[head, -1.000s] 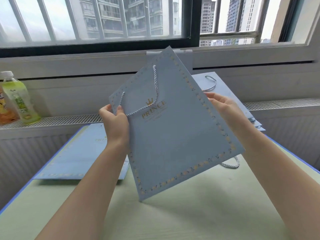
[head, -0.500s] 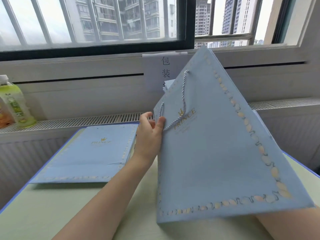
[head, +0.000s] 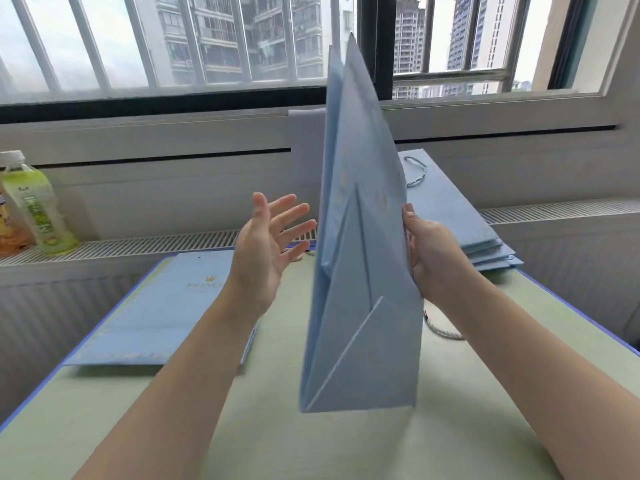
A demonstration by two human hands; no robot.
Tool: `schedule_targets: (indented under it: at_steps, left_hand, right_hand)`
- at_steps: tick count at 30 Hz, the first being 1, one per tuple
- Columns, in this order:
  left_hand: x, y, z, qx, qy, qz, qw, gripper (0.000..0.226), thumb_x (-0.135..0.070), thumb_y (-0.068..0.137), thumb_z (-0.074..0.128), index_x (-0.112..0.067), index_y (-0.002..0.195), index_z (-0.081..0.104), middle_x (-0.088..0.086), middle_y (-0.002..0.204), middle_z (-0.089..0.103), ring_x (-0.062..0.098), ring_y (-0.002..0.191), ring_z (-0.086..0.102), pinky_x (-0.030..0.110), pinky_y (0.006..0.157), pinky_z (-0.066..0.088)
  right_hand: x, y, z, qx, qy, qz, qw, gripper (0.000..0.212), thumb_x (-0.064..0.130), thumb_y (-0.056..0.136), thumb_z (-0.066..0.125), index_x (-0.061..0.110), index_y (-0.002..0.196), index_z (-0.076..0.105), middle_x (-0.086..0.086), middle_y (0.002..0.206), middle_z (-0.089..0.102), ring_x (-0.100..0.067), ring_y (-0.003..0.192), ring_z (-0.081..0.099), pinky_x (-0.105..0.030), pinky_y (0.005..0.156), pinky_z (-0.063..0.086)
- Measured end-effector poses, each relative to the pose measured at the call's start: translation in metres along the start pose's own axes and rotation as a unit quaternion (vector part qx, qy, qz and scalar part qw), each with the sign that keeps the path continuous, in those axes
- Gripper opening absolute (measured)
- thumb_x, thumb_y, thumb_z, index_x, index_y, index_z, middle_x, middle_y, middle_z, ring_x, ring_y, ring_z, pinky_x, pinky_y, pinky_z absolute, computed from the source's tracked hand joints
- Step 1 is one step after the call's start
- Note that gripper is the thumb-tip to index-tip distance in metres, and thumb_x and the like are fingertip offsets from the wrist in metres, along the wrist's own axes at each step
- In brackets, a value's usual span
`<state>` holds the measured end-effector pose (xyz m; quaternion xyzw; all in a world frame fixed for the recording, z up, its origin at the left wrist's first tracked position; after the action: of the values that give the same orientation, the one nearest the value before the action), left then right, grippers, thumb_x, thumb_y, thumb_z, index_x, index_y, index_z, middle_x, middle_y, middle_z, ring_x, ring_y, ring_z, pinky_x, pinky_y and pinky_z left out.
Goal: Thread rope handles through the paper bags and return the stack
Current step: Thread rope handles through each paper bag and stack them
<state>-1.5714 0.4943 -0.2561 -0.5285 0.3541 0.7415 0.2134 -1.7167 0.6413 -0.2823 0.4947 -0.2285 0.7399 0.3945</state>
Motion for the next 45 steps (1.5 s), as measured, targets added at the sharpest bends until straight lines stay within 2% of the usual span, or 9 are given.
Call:
schedule_targets:
  at_steps: [4,7,11,14,20,24,32,37,45]
  left_hand:
    - [-0.001,0.005,-0.023,-0.020,-0.116,-0.051,0.992,0.062,-0.052,0.099,0.010,-0.012,0.101,0.057,0.002,0.073,0.073,0.013,0.063,0.070,0.021,0.046,0.052]
    - [0.006,0.008,-0.032,-0.019,-0.117,-0.074,0.990,0.076,-0.059,0.096,0.008,-0.006,0.114,0.060,0.012,0.097,0.072,0.026,0.089,0.070,0.035,0.073,0.056]
    - [0.037,0.009,-0.061,-0.093,0.070,-0.161,0.980,0.048,-0.050,0.100,0.031,-0.012,0.091,0.059,0.005,0.072,0.066,0.020,0.064,0.061,0.029,0.062,0.046]
    - [0.042,0.016,-0.072,-0.133,0.242,-0.112,0.955,0.031,-0.039,0.097,0.047,-0.010,0.089,0.054,0.008,0.080,0.057,0.023,0.071,0.053,0.031,0.068,0.044]
    - [0.038,0.016,-0.079,-0.171,0.350,-0.078,0.918,0.038,-0.026,0.091,0.059,-0.011,0.125,0.048,0.007,0.124,0.052,0.026,0.107,0.054,0.034,0.091,0.044]
    - [0.043,0.017,-0.080,-0.159,0.350,-0.078,0.920,0.007,-0.016,0.093,0.050,-0.014,0.098,0.054,0.009,0.101,0.060,0.024,0.082,0.052,0.032,0.071,0.043]
    - [0.036,0.013,-0.078,-0.168,0.447,-0.076,0.875,0.038,-0.018,0.097,0.038,-0.016,0.062,0.025,-0.001,0.056,0.025,0.018,0.051,0.022,0.028,0.049,0.015]
    - [0.045,0.015,-0.076,-0.142,0.476,-0.094,0.863,0.034,-0.014,0.090,0.039,-0.019,0.062,0.021,-0.001,0.056,0.022,0.020,0.052,0.018,0.029,0.052,0.014]
    - [0.052,0.017,-0.073,-0.119,0.522,-0.094,0.839,0.036,-0.022,0.096,0.041,-0.017,0.063,0.026,0.002,0.060,0.030,0.022,0.060,0.029,0.029,0.055,0.021]
  right_hand:
    - [0.009,0.005,-0.008,-0.005,-0.140,-0.025,0.990,0.032,0.029,0.097,0.050,0.007,0.077,0.062,-0.006,0.071,0.068,-0.019,0.059,0.064,-0.033,0.064,0.056]
    - [0.014,0.005,-0.006,0.000,-0.231,-0.057,0.971,0.030,0.023,0.099,0.046,0.009,0.076,0.058,-0.002,0.065,0.064,-0.008,0.047,0.061,-0.020,0.045,0.051]
    - [0.020,0.004,-0.007,0.010,-0.347,-0.066,0.935,0.022,0.021,0.099,0.047,0.008,0.085,0.058,-0.007,0.077,0.063,-0.016,0.060,0.059,-0.021,0.052,0.049]
    - [0.014,0.004,-0.002,0.044,-0.413,-0.049,0.908,0.030,0.023,0.097,0.049,-0.003,0.084,0.058,-0.011,0.078,0.059,-0.020,0.064,0.055,-0.026,0.058,0.045]
    - [0.004,0.005,0.003,0.073,-0.671,-0.069,0.735,0.032,0.018,0.095,0.045,-0.003,0.072,0.053,-0.015,0.069,0.058,-0.023,0.060,0.051,-0.029,0.058,0.039]
    - [-0.020,-0.004,-0.004,0.127,-0.767,0.007,0.629,0.018,0.008,0.088,0.043,-0.002,0.079,0.054,-0.013,0.071,0.057,-0.021,0.053,0.044,-0.025,0.048,0.037]
    - [-0.031,-0.024,-0.024,0.190,-0.833,0.119,0.506,0.027,0.033,0.084,0.066,0.013,0.080,0.048,-0.003,0.069,0.060,-0.020,0.061,0.062,-0.027,0.061,0.055]
    - [-0.041,-0.021,-0.022,0.214,-0.815,0.127,0.523,0.019,0.006,0.085,0.057,0.005,0.104,0.058,-0.011,0.084,0.065,-0.019,0.056,0.060,-0.028,0.060,0.055]
    - [-0.014,-0.011,0.001,0.151,-0.800,0.005,0.580,0.025,0.007,0.087,0.044,0.008,0.063,0.036,-0.005,0.061,0.043,-0.019,0.053,0.036,-0.026,0.048,0.026]
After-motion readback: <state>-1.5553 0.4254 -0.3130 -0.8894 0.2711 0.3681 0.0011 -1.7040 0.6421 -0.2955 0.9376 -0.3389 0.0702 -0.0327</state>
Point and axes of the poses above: each hand's wrist, its own y-axis towards the middle knuckle, its own z-axis out of the palm, x = y × z, the point moved 10 cm from there along y, towards the middle knuckle
